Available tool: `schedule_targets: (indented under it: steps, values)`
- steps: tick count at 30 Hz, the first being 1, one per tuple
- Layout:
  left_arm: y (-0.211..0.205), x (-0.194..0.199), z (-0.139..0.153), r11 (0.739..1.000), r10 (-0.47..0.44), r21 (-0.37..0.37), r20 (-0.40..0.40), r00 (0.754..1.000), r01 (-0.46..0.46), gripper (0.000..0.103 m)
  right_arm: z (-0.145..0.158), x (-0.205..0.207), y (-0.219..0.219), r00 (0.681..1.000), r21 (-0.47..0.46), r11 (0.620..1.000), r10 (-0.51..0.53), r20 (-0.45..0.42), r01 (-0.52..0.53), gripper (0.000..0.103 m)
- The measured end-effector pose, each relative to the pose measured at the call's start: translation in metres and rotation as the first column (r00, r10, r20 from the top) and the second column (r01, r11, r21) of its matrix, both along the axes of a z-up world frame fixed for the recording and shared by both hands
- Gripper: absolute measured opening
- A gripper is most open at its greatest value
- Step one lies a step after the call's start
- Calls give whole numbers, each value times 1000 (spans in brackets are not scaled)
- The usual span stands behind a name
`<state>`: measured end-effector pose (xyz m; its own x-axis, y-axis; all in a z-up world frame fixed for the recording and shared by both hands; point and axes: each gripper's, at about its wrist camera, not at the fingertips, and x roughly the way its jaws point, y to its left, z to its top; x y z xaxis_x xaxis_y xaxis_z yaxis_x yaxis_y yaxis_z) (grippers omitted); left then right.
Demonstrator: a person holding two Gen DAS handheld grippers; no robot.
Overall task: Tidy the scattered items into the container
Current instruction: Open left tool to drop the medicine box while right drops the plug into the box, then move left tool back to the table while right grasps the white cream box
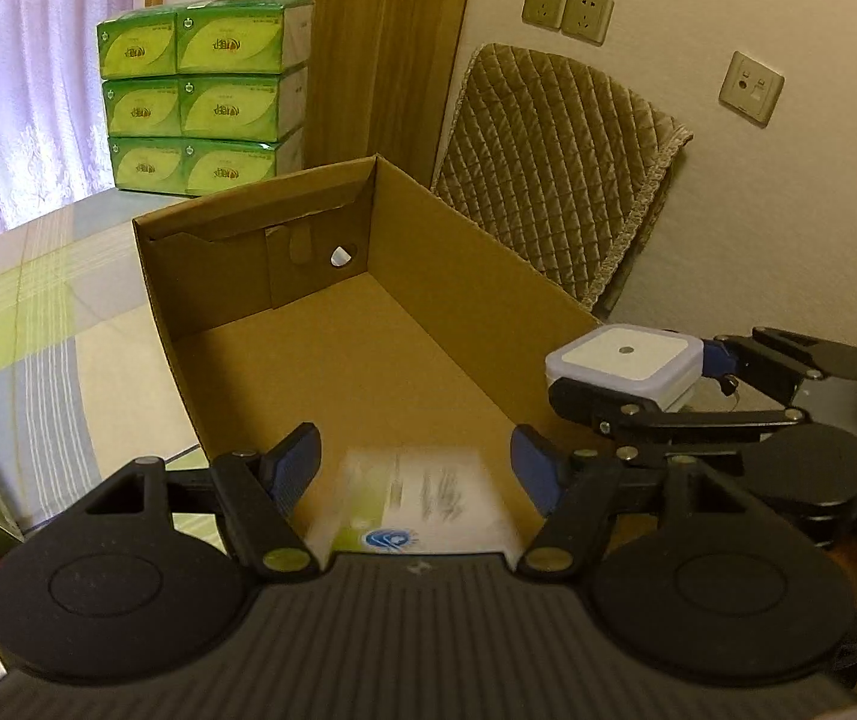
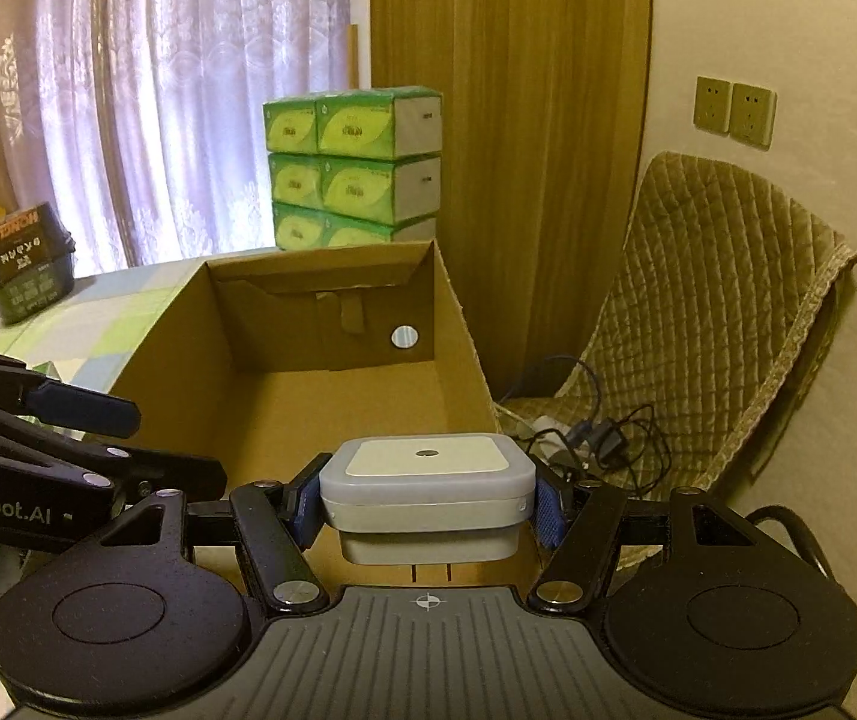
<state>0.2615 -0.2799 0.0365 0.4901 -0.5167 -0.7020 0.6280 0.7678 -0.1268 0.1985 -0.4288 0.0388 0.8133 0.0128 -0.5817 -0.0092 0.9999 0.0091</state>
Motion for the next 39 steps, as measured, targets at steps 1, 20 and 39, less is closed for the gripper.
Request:
schedule_targets:
  steps: [1, 20, 39]
  values:
    - [0, -1, 0, 1000, -1, 3, 4, 1000, 1, 66, 0, 0, 0, 1000, 0, 1000, 0, 1, 0, 67]
    - [55, -23, 11, 994, 103, -24, 7, 995, -103, 76, -2, 4, 20, 998, 19, 998, 68, -13, -68, 68]
    - [125, -67, 14, 970, 244, 3, 21, 970, -244, 88, 32, -20, 21, 998, 20, 999, 31, 46, -32, 68]
